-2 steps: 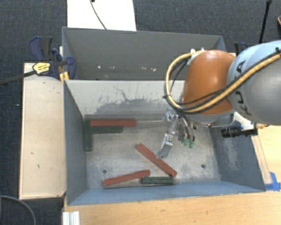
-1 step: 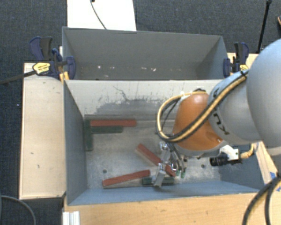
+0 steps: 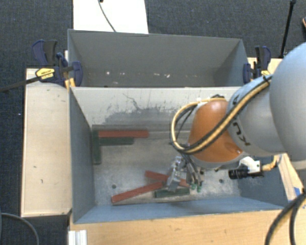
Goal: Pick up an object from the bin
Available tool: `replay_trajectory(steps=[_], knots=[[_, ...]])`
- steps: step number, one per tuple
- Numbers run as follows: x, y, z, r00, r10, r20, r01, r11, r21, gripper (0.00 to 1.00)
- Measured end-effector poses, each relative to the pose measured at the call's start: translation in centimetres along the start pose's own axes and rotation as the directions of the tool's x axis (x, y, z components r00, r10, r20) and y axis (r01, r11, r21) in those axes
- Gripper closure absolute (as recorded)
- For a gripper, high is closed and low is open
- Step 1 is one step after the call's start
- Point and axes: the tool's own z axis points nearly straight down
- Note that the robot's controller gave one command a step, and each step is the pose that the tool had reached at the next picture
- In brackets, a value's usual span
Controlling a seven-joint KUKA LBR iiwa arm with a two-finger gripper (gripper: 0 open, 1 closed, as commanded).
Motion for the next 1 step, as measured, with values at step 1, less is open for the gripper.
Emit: replay_trajectory(steps=[1], knots=[[0.48, 0.52, -13.52, 0.996, -0.086, 0.007, 0.086, 0.996, -0.002, 1.00]])
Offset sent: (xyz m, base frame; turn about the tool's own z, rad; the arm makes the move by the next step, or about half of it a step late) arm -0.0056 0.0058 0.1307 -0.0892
